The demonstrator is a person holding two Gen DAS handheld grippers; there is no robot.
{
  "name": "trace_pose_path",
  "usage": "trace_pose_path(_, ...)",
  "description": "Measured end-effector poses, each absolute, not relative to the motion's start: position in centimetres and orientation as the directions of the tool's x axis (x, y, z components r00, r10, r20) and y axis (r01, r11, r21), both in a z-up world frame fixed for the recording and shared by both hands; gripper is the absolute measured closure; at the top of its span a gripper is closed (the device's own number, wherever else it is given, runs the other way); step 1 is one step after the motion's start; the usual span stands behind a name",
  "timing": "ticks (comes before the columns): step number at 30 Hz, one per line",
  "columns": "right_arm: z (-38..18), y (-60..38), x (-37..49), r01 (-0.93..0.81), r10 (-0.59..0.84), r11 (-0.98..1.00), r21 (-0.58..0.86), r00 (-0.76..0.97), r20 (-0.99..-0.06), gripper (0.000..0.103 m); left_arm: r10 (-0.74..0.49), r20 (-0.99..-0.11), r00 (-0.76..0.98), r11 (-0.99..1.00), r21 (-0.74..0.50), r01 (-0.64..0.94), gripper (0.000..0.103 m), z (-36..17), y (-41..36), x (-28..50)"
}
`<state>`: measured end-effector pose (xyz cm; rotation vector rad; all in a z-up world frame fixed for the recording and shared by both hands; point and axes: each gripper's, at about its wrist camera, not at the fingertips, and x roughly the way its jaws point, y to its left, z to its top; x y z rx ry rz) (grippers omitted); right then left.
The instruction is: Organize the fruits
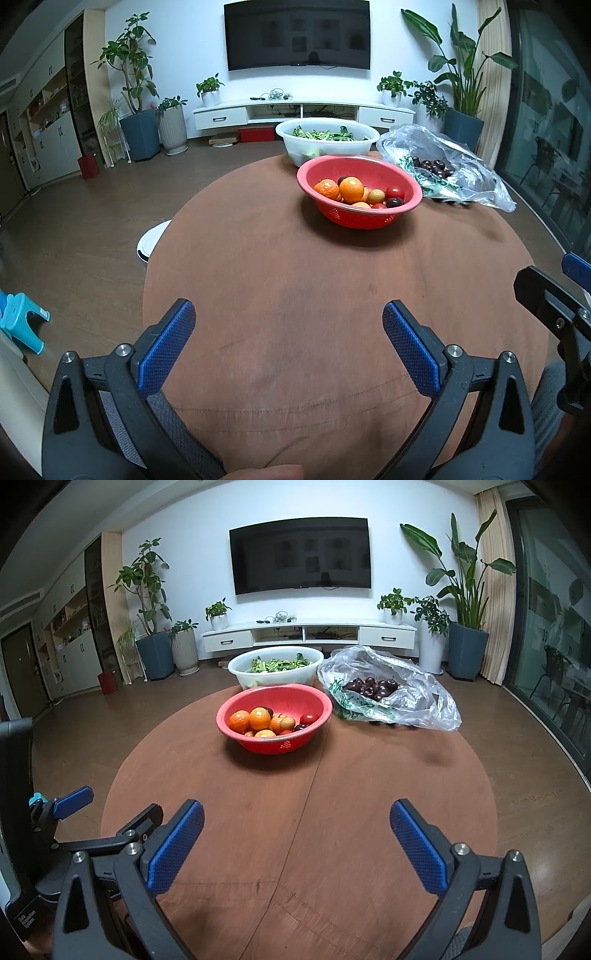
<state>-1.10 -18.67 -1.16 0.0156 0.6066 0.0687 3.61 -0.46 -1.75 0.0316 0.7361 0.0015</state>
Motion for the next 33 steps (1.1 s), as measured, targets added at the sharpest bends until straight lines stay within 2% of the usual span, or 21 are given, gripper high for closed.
trace_pose_path(33,-1.26,-18.53,-1.24,-0.060,0.069,0.998,0.034,0.817,-0.573,0.000,0.010,-0.674,0.739,1.000,0.029,0.012,0.000,-1.95,-0.52,3.46)
